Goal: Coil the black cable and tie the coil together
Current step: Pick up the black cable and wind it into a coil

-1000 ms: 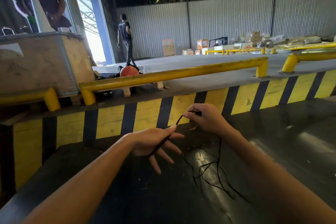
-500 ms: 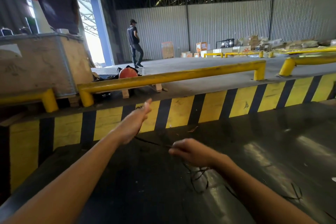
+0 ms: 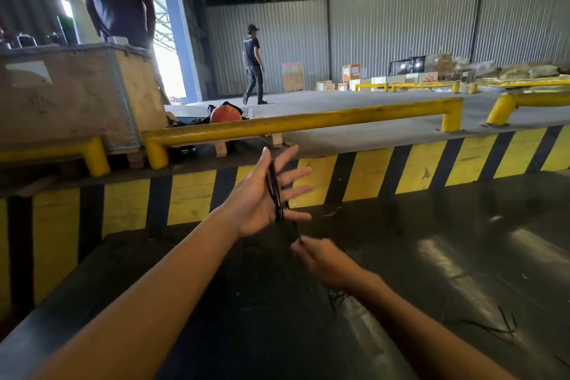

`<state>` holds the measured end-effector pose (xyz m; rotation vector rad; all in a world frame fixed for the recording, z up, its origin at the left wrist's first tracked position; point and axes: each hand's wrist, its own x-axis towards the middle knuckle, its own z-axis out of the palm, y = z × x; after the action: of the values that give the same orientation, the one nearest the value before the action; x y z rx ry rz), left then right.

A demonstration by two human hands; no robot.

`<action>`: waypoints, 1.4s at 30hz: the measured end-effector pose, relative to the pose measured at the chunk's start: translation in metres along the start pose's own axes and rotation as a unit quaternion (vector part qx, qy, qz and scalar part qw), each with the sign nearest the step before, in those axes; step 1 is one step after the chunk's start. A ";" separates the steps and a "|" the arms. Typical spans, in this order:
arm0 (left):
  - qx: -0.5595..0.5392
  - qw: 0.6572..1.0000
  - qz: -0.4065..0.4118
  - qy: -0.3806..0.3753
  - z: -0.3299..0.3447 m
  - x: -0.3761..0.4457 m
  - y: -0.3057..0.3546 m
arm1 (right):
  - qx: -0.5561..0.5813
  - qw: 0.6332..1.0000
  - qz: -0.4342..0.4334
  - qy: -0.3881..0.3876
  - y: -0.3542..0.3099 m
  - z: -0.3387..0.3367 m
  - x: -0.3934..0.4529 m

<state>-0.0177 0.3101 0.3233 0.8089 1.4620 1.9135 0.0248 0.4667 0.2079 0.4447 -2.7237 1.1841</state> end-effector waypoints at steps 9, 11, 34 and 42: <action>0.577 0.804 -0.046 0.133 -0.059 -0.010 -0.029 | -0.134 0.984 -0.053 -0.104 -0.017 -0.036 -0.005; 0.607 0.771 -0.170 0.092 -0.065 -0.017 -0.039 | -0.161 0.984 -0.070 -0.018 -0.017 -0.064 0.003; 0.548 0.827 0.023 0.118 -0.040 -0.002 -0.030 | -0.143 0.984 -0.079 -0.067 -0.019 -0.042 0.000; 0.480 0.834 -0.267 -0.049 -0.020 -0.014 -0.032 | -0.191 0.975 -0.080 0.085 -0.009 -0.094 0.024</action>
<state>-0.0210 0.2944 0.2862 0.7478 2.2888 0.6359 0.0061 0.5248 0.2837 0.4747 -2.6204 0.6066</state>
